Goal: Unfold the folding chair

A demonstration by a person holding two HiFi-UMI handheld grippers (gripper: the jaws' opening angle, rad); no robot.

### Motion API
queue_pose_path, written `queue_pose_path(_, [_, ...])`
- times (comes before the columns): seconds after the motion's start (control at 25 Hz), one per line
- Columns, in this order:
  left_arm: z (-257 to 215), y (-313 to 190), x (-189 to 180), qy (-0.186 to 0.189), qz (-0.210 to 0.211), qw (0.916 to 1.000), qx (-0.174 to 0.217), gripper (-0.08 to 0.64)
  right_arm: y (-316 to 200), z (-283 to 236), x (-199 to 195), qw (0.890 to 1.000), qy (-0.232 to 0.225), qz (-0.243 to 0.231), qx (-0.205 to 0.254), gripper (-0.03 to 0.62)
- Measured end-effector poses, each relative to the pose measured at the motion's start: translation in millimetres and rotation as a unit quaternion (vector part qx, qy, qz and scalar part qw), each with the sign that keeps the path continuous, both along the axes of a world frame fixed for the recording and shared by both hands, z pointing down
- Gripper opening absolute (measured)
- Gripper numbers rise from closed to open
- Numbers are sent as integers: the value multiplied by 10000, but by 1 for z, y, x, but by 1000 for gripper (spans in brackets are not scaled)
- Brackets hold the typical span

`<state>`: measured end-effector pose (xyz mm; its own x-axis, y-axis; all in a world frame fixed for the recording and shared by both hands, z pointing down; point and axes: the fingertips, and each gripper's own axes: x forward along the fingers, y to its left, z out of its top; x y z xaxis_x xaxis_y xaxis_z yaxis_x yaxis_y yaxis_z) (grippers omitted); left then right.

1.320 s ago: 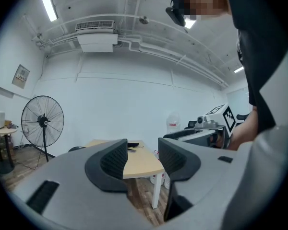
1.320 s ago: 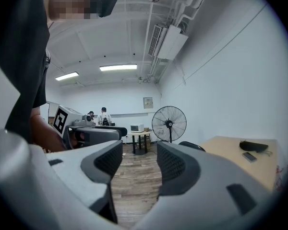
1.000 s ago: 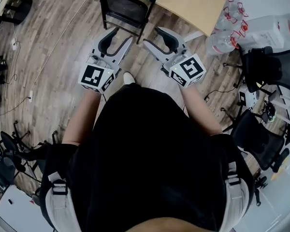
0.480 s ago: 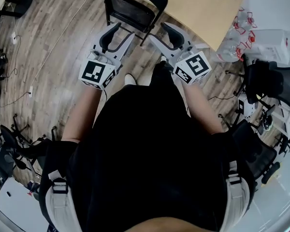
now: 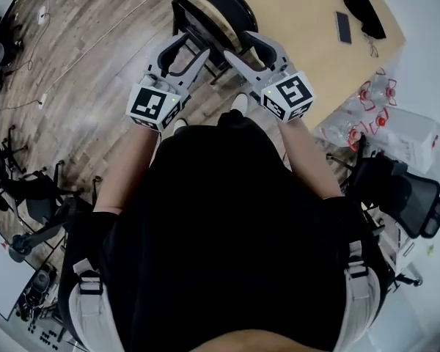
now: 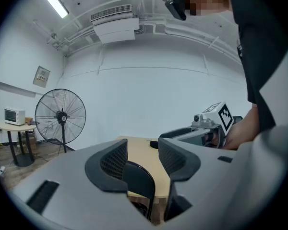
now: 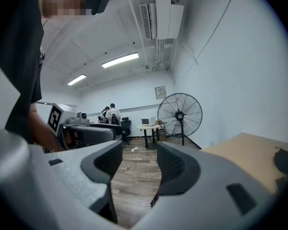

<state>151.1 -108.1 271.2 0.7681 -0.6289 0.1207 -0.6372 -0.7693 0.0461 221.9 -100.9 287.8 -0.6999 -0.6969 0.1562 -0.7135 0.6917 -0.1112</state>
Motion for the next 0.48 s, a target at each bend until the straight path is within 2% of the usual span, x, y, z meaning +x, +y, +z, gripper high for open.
queue_pose_path(0.28, [8, -35, 25, -131, -772, 9969, 46, 193, -50, 20, 24, 9980, 288, -504, -247, 222])
queue_pose_path(0.48, [16, -62, 22, -17, -1032, 9946, -49, 192, -80, 41, 23, 9958, 556, -476, -542, 222])
